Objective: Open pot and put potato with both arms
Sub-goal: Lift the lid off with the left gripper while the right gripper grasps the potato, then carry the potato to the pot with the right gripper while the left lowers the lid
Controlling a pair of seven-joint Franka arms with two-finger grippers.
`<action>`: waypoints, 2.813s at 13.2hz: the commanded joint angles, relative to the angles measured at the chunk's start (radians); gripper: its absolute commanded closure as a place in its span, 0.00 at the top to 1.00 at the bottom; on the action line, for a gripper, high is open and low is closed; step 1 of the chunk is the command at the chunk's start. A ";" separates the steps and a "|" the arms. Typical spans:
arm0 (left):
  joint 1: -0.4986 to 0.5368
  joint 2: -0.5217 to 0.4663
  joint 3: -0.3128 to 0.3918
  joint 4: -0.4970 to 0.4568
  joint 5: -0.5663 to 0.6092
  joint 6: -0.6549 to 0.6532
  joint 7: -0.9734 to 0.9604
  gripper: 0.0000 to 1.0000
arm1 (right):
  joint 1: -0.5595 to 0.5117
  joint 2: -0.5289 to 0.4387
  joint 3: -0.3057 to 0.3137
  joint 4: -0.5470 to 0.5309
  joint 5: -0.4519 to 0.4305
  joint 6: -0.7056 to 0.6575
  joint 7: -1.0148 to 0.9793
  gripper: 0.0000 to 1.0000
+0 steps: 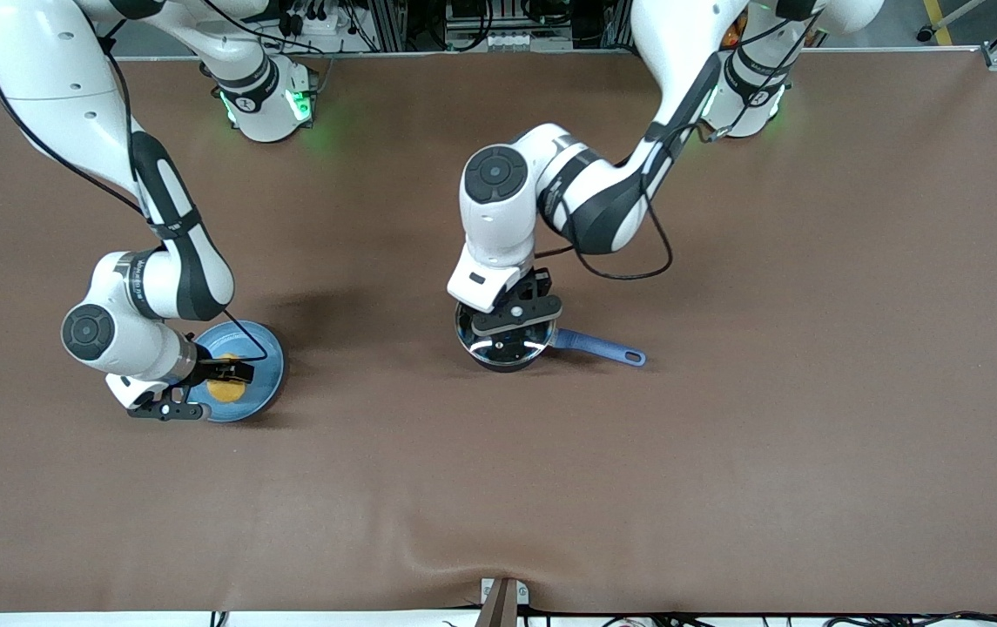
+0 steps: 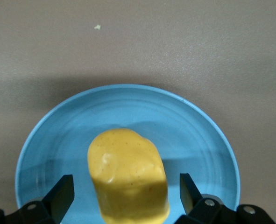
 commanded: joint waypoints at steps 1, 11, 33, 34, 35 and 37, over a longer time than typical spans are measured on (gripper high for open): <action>0.039 -0.084 -0.004 -0.011 0.012 -0.047 0.044 0.00 | -0.009 0.015 0.003 0.009 0.015 0.011 -0.022 1.00; 0.282 -0.296 -0.004 -0.070 -0.048 -0.271 0.426 0.00 | -0.011 -0.007 0.003 0.009 0.015 -0.018 -0.016 0.22; 0.682 -0.372 -0.001 -0.897 -0.081 0.513 1.038 0.00 | 0.652 -0.105 0.019 0.190 0.031 -0.120 0.754 0.21; 0.680 -0.359 -0.001 -0.917 -0.046 0.550 1.038 0.00 | 0.667 -0.088 0.019 0.201 0.031 -0.108 0.773 0.21; 0.685 -0.350 -0.001 -0.920 -0.025 0.566 1.038 0.00 | 0.679 -0.068 0.019 0.217 0.031 -0.095 0.787 0.21; 0.685 -0.332 -0.001 -0.920 -0.024 0.569 1.038 0.00 | 0.699 -0.016 0.019 0.274 0.031 -0.083 0.838 0.21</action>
